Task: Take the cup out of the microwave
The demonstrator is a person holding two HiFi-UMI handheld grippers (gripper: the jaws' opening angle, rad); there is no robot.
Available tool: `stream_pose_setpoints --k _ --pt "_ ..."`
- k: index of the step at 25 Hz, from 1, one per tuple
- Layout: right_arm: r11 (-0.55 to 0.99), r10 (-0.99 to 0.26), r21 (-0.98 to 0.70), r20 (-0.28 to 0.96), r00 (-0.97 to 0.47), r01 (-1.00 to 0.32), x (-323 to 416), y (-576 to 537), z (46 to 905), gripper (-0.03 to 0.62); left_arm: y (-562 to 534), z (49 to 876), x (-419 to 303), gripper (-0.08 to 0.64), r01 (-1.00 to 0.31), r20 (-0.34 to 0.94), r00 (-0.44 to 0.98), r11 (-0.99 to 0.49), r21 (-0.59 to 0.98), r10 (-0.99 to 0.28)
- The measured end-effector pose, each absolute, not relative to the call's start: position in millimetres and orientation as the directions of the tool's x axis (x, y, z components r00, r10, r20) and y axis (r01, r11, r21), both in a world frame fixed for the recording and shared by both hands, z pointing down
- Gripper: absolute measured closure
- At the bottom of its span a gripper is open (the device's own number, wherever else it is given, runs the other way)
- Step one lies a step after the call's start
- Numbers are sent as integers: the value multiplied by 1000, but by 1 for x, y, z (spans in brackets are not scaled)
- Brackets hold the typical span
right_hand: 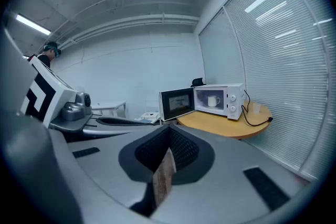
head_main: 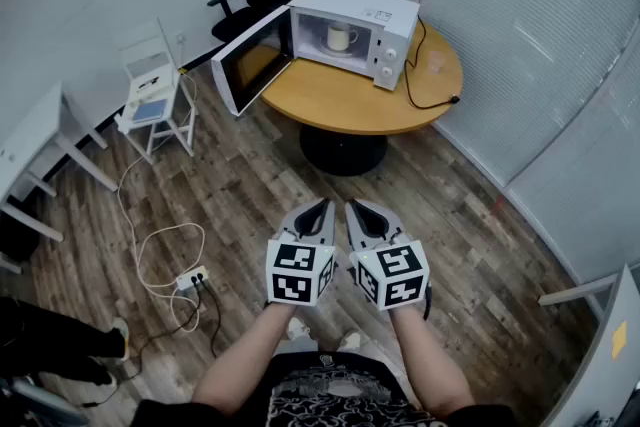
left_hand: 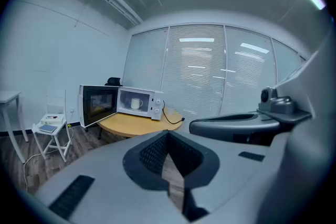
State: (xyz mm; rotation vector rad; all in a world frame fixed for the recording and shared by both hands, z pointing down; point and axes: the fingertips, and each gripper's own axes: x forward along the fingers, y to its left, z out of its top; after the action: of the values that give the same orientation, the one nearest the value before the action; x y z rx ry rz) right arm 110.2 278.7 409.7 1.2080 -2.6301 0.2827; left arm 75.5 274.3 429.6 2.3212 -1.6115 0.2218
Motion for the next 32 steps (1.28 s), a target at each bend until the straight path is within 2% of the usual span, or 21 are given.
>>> stream_pose_setpoints --k 17,32 --pt "598 -749 -43 324 -578 -800 35 274 415 577 259 433 -2 552 -897 277 429 -368 245 -860" --pt "579 -765 -65 304 -568 -813 23 223 417 577 210 429 -13 551 -891 263 447 -397 221 -855"
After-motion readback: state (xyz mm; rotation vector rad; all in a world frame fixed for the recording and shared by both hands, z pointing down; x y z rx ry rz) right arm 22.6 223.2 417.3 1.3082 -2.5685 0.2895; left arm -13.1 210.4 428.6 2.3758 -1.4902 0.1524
